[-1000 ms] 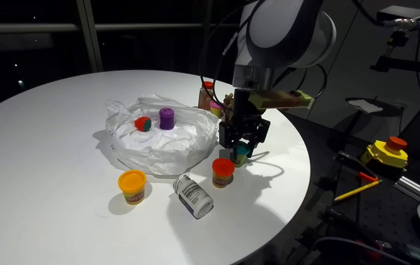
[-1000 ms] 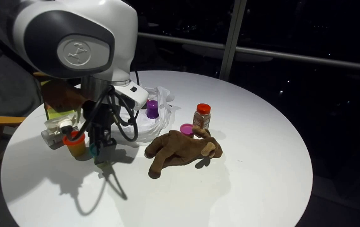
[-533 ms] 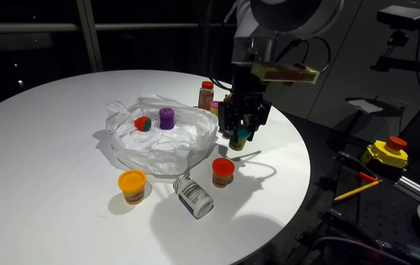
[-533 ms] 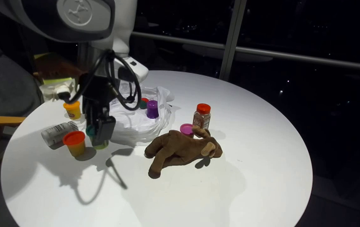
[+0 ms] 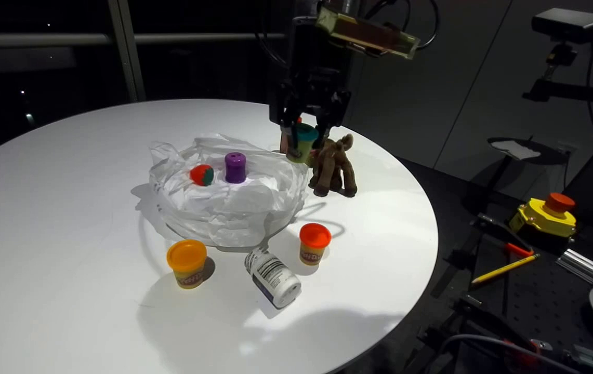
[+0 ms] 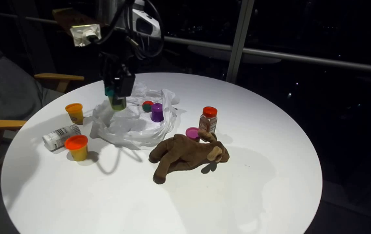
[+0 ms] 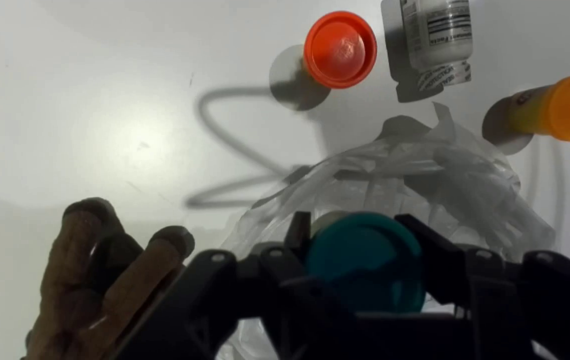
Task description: Put the objects on the table in the plastic
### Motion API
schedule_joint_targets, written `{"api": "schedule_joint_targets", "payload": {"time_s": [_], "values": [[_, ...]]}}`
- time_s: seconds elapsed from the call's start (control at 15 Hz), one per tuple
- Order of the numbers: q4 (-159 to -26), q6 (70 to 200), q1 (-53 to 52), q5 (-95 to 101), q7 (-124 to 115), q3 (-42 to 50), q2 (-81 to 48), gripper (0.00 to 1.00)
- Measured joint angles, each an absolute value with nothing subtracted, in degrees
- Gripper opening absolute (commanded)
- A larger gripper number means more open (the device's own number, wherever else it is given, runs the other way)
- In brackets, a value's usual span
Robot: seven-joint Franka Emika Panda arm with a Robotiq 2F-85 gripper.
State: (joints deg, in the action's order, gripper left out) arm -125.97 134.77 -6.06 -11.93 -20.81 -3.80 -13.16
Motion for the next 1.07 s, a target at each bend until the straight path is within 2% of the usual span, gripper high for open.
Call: {"api": "schedule_joint_targets", "payload": {"time_s": [0.67, 0.87, 0.93, 1.0, 1.07], "values": [[-107.52, 133.31, -5.15, -13.88, -20.73, -3.18, -37.06, 0.22], [-103.63, 133.83, -5.79, -14.00, -21.11, -3.26, -39.95, 0.22], [-102.95, 134.28, -5.87, -14.00, -21.11, -3.23, -40.27, 0.41], [-102.55, 134.36, -5.87, -13.99, -21.09, -3.10, -40.32, 0.72], [-102.30, 134.28, -5.80, -13.99, -20.95, -2.93, -40.24, 0.70]]}}
